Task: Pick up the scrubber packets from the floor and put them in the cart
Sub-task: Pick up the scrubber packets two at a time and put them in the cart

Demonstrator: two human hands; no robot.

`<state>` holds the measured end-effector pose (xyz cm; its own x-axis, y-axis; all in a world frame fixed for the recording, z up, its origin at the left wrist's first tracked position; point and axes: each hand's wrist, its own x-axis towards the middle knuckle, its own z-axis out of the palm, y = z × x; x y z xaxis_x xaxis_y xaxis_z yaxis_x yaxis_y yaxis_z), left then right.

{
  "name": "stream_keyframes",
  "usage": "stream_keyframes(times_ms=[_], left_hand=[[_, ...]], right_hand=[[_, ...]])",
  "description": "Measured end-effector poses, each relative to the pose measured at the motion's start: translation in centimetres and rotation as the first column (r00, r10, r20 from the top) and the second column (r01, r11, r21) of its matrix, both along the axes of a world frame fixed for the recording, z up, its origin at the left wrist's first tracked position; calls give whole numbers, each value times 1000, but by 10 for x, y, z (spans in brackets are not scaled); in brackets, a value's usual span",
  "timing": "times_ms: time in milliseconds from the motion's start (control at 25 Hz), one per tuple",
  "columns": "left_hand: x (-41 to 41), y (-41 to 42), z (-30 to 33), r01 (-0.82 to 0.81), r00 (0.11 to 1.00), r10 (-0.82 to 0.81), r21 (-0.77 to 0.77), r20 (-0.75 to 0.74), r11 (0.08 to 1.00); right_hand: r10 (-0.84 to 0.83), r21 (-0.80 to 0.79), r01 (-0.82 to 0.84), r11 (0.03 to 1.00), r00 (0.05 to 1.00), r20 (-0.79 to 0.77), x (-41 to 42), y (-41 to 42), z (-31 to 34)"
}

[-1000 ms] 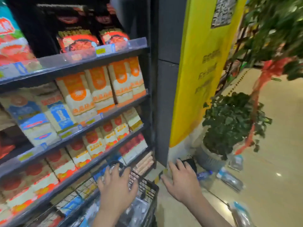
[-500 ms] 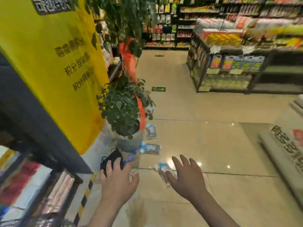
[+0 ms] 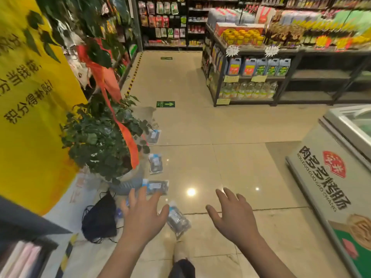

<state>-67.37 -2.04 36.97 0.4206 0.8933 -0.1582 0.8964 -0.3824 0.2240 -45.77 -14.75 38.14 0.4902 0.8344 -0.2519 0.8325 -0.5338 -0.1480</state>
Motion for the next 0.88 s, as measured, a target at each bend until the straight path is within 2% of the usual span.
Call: stream_keyframes(times_ms=[160, 320, 520, 680, 880], left_hand=[[76, 69, -11, 8, 1000, -8, 1, 15, 1000], [154, 161, -12, -16, 1000, 18, -84, 23, 996], [247, 239, -10, 23, 999, -20, -65, 42, 998], [317, 293, -19, 28, 999, -27, -58, 33, 998], [392, 374, -28, -41, 999, 40, -65, -13, 997]], right_hand=[[-29, 13, 28, 1000, 999, 16, 82, 60, -1], [-145, 38, 143, 989, 989, 30, 173, 112, 8], [-227, 58, 226, 972, 974, 8, 261, 169, 10], [-194, 55, 197, 979, 980, -51, 329, 234, -5], [-89, 67, 94, 993, 994, -68, 423, 347, -24]])
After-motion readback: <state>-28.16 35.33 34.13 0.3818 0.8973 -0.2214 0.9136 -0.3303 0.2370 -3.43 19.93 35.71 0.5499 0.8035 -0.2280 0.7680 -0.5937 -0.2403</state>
